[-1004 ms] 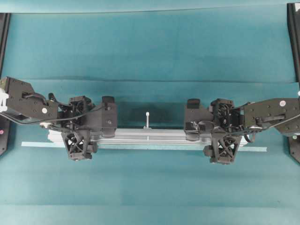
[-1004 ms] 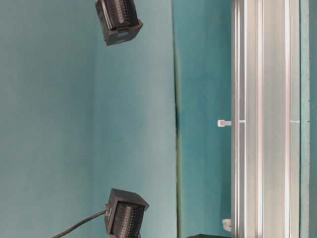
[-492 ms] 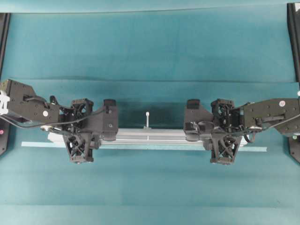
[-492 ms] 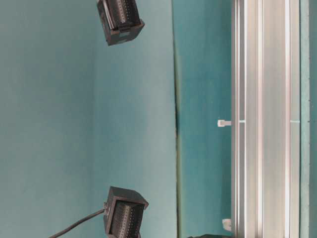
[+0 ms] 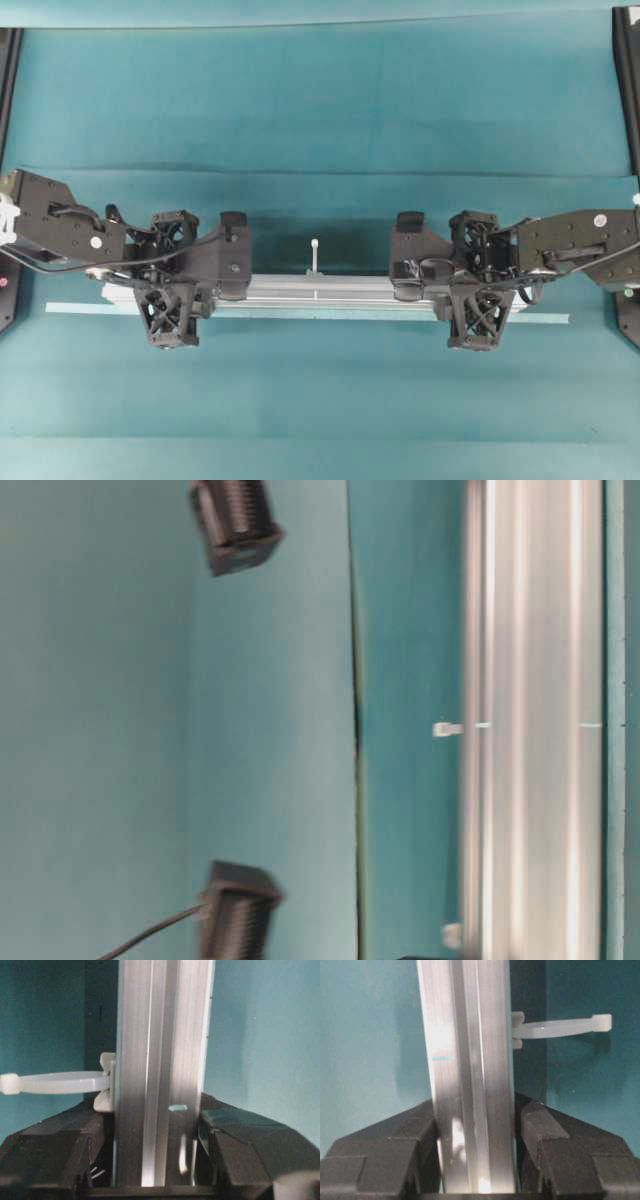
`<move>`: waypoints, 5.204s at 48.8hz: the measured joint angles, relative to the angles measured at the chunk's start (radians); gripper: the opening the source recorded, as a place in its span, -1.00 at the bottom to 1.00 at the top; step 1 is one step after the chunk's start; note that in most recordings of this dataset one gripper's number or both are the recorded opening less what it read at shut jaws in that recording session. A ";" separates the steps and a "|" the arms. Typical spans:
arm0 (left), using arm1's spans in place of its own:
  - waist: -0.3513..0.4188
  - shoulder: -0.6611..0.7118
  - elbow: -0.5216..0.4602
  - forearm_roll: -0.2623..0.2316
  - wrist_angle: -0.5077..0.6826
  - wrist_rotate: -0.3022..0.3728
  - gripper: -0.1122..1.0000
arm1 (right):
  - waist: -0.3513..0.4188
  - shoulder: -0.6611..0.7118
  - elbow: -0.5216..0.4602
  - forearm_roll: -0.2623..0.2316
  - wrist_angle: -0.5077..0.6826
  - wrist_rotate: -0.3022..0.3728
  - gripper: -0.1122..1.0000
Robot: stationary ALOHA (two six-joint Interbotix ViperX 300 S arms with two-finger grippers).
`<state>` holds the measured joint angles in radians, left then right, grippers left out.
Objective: Lift the large metal rail with both hands.
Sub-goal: 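Lift the gripped rail upward with both grippers together, then lower the rail back onto the table with both grippers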
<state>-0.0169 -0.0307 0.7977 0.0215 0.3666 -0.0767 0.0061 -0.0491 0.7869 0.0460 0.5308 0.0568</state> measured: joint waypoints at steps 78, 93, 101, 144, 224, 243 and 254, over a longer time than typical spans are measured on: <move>-0.015 -0.333 -0.377 -0.005 0.583 0.008 -0.11 | 0.009 -0.209 -0.569 0.081 0.848 0.037 -0.10; -0.018 -0.334 -0.482 -0.005 0.655 0.008 -0.11 | 0.014 -0.210 -0.681 0.097 0.977 0.086 -0.10; -0.018 -0.336 -0.532 -0.005 0.672 0.008 -0.11 | 0.018 -0.215 -0.733 0.098 1.025 0.109 -0.10; -0.028 -0.296 -0.805 -0.006 0.894 0.003 -0.11 | 0.032 -0.195 -0.951 0.100 1.155 0.166 -0.10; -0.044 -0.250 -0.893 -0.005 0.985 -0.003 -0.11 | 0.028 -0.204 -0.946 0.101 1.155 0.175 -0.10; -0.040 -0.249 -0.646 -0.003 0.873 -0.006 -0.11 | 0.015 -0.206 -0.676 0.101 1.037 0.126 -0.10; -0.038 -0.250 -0.445 -0.003 0.684 -0.011 -0.11 | 0.012 -0.212 -0.472 0.078 0.818 0.089 -0.10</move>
<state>-0.0552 -0.2807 0.3528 0.0184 1.0508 -0.0874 0.0184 -0.2608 0.3145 0.1243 1.3484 0.1457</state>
